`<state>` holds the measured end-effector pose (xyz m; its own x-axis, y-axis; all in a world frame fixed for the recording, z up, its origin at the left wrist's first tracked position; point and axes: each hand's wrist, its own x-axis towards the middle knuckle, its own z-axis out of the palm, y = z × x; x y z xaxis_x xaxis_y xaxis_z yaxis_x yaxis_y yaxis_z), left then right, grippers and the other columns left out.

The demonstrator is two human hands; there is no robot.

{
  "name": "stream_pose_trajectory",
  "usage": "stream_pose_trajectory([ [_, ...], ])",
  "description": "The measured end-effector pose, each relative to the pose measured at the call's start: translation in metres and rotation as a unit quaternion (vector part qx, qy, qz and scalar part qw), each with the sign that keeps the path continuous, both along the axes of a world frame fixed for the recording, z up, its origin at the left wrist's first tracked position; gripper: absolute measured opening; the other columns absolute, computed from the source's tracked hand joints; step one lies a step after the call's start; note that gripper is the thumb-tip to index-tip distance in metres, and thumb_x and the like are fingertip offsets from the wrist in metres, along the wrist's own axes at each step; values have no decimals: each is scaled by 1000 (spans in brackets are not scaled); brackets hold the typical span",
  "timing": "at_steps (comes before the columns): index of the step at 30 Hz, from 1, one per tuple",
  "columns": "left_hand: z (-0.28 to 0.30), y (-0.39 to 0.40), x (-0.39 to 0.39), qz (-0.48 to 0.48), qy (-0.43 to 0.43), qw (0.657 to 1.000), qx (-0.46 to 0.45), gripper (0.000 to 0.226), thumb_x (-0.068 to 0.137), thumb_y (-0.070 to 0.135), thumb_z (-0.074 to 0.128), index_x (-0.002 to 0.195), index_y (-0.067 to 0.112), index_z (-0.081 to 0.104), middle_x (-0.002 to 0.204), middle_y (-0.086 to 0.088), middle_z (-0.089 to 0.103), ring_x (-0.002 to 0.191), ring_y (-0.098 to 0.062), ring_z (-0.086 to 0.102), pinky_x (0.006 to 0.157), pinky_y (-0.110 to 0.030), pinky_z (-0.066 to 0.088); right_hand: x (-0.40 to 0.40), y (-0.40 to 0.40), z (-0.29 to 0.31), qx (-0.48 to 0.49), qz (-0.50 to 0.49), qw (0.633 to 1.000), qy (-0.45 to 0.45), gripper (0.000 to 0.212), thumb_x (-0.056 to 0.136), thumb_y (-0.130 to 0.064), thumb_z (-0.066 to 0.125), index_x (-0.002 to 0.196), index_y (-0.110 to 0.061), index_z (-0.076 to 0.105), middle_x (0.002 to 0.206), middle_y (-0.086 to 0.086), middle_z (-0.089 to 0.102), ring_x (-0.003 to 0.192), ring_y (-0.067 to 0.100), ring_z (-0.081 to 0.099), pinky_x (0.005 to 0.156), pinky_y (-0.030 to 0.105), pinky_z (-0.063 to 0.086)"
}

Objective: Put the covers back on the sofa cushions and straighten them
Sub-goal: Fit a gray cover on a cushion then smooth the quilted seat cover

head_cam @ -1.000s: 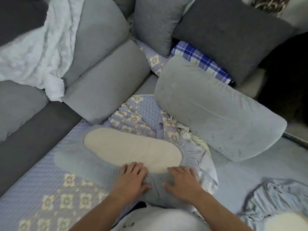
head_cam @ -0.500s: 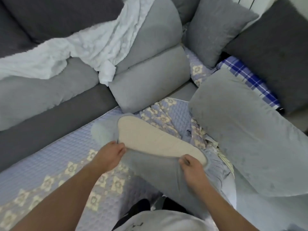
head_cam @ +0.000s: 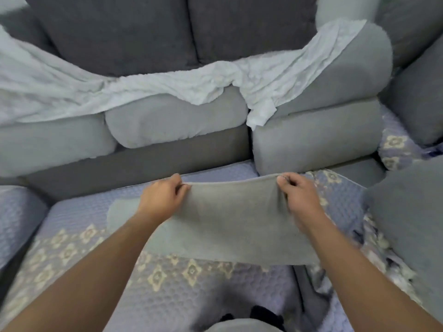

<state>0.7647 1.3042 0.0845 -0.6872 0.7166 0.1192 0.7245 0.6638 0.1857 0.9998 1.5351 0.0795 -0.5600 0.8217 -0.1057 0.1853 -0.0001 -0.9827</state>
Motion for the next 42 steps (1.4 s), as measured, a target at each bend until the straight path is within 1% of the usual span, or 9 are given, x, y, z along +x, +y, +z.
stream_pose_trajectory([
  [6, -16, -82, -106, 99, -134, 985, 35, 34, 95, 48, 58, 75, 23, 48, 68, 5, 58, 73, -26, 58, 60, -37, 41, -149, -43, -13, -8, 128, 990, -67, 29, 94, -16, 63, 66, -11, 56, 67, 3, 47, 68, 16, 42, 64, 33, 32],
  [9, -52, -116, -152, 116, -169, 979, 1, 17, 96, 43, 58, 105, 29, 62, 100, 1, 68, 100, -27, 62, 81, -37, 47, -210, -56, -34, 64, 171, 967, -175, 7, 95, -11, 61, 95, -13, 67, 93, 7, 64, 92, 22, 59, 72, 31, 42],
  [12, -106, -162, -186, 195, -219, 941, -170, 53, 98, 55, 40, 148, 37, 37, 149, -6, 43, 135, -33, 41, 110, -47, 33, -246, -71, -81, 169, 277, 844, -427, 57, 101, -37, 49, 152, -16, 36, 157, 12, 34, 145, 28, 31, 114, 35, 25],
  [15, -147, -214, -197, 213, -227, 927, -211, 58, 97, 67, 17, 151, 46, 28, 161, 0, 27, 149, -30, 19, 118, -54, 14, -249, -90, -120, 177, 333, 737, -561, 64, 99, -62, 27, 157, -35, 19, 166, 4, 9, 152, 30, 5, 120, 51, 5],
  [19, -165, -261, -210, 390, -246, 875, -146, 62, 95, 72, 20, 152, 50, 17, 166, -2, 7, 151, -33, 5, 116, -58, 14, -259, -99, -143, 213, 174, 789, -549, 79, 92, -74, 31, 157, -33, 12, 166, 7, -4, 152, 33, -4, 120, 54, 3],
  [24, -190, -281, -236, 521, -333, 775, 130, 86, 87, 71, 51, 156, 28, 22, 155, -25, 29, 138, -46, 36, 116, -52, 28, -252, -74, -168, 33, -100, 886, -451, 90, 88, -66, 51, 156, -16, 20, 161, 19, 19, 147, 39, 21, 118, 52, 19],
  [28, -205, -282, -256, 598, -371, 671, 233, 88, 91, 70, 46, 155, 13, 28, 158, -16, 33, 141, -40, 35, 117, -53, 30, -243, -33, -185, -81, -93, 918, -376, 85, 92, -62, 52, 150, -2, 36, 153, 22, 38, 138, 39, 39, 116, 46, 29],
  [35, -179, -214, -284, 615, -277, 700, 236, 82, 87, 70, 32, 143, 13, 48, 151, -18, 43, 135, -43, 41, 115, -53, 30, -273, 20, -189, -59, -99, 930, -349, 77, 93, -66, 39, 146, -11, 43, 148, 22, 44, 131, 42, 44, 110, 51, 35],
  [42, -151, -94, -369, 520, -308, 739, 296, 87, 81, 69, 47, 146, 12, 36, 148, -17, 42, 132, -39, 44, 111, -53, 35, -337, 125, -156, -43, -161, 954, -249, 79, 86, -58, 56, 144, -6, 42, 146, 19, 46, 130, 39, 47, 108, 50, 38],
])
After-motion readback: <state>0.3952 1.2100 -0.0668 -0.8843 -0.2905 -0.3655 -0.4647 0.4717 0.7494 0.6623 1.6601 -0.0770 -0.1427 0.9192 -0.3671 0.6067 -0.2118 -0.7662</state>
